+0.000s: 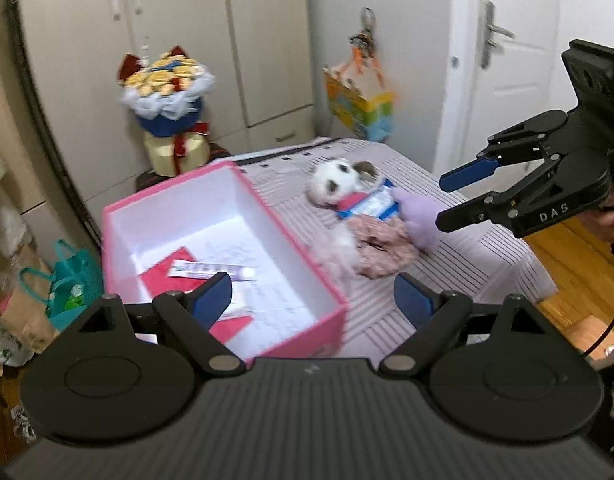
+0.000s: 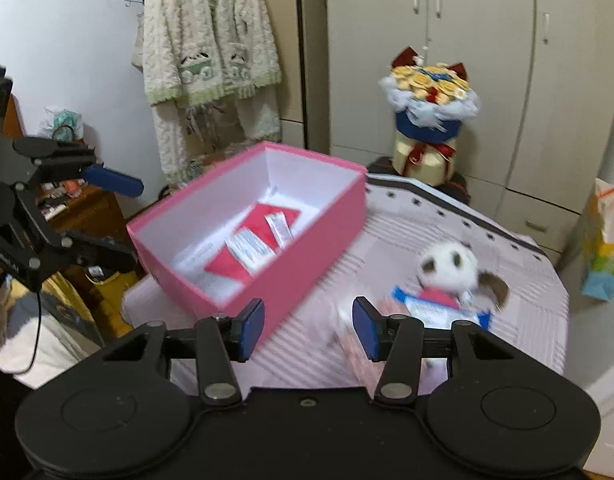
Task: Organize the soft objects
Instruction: 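Move both tools toward the floral cloth and lace item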
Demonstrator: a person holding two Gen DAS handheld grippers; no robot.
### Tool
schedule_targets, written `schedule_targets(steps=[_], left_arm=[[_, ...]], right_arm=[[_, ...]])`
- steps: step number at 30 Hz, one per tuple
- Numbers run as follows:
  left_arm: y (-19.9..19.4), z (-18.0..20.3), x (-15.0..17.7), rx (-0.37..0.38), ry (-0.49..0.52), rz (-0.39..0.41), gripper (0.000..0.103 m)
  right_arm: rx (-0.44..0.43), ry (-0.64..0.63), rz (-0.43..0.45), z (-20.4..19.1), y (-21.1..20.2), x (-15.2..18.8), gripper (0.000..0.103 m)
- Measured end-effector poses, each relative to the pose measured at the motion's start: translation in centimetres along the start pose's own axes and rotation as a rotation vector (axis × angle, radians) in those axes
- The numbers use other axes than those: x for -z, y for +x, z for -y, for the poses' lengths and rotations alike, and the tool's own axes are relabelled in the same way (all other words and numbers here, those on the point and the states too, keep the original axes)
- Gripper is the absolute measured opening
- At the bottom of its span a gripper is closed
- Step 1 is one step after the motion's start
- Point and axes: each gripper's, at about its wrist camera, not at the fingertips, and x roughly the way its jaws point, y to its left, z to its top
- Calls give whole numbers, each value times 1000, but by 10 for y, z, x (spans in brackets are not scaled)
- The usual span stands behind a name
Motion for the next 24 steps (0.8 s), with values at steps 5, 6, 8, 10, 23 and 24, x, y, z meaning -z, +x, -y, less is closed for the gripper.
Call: schedule_targets(steps=[5,6,8,10,23,24], left_arm=[[25,30,-1,55,15,-28,87],[31,34,-1,61,16,-31,86],[42,43,0,66,12,-38,85],[54,50,1,61,10,-48,84],[131,75,-9,-109,-83,-30,64],[138,79,-10,-141,-72,-13,64]], right_arm=[[37,25,-14,11,-10,35,55],[35,35,-16,15,-11,40,55],[26,54,-17,22,-12,52,59],[30,64,-18,30,-11,62,69],[32,-28,70,56,36,86,80],[29,-43,89,57,42,87,81]])
